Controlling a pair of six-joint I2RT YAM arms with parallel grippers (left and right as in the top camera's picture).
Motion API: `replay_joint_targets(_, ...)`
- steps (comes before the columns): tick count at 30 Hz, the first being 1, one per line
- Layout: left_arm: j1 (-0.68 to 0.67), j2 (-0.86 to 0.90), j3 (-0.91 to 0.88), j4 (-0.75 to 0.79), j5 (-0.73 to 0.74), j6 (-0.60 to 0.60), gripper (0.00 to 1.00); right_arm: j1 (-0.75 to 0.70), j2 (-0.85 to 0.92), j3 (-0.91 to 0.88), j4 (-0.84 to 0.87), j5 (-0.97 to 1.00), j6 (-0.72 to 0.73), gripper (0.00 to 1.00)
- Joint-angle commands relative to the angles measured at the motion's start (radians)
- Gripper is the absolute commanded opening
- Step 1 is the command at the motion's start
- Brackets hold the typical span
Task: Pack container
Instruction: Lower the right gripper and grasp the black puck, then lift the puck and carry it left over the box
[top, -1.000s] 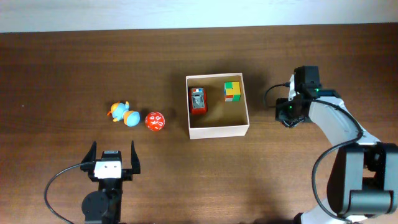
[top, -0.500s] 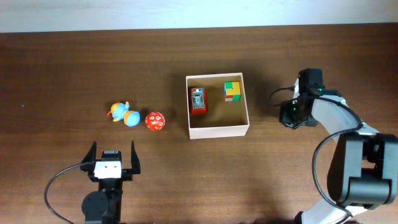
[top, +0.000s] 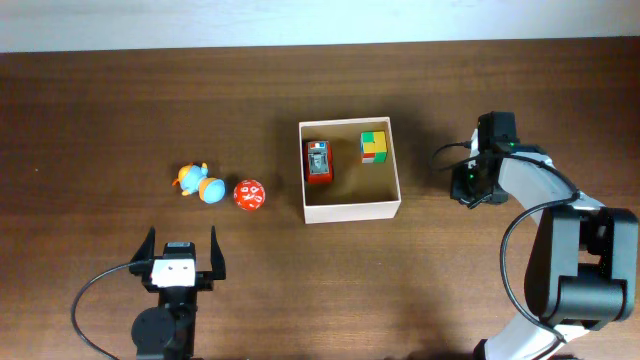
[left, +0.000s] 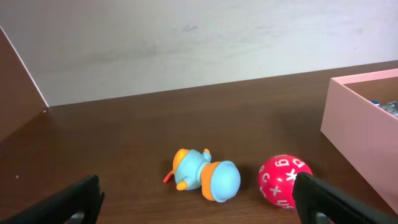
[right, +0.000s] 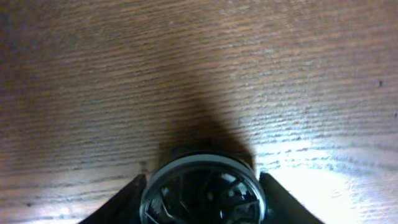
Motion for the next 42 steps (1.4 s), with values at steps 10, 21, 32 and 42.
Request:
replay_joint_targets(10,-0.004,-0.006,-0.005,-0.001,0.011,0.013,0.99,-0.006,0.007,0.024,0.006,-0.034,0.008,0.46)
replay_joint_targets(21,-0.004,-0.006,-0.005,-0.001,0.011,0.013,0.99,-0.006,-0.034,0.294,-0.171,-0.222,-0.032,0.45)
replay_joint_targets(32,-0.004,-0.006,-0.005,-0.001,0.011,0.013,0.99,-0.004,-0.035,0.548,-0.280,-0.944,-0.222,0.45)
replay_joint_targets(42,-0.004,-0.006,-0.005,-0.001,0.011,0.013,0.99,0.159,-0.032,0.547,-0.248,-0.965,-0.224,0.45)
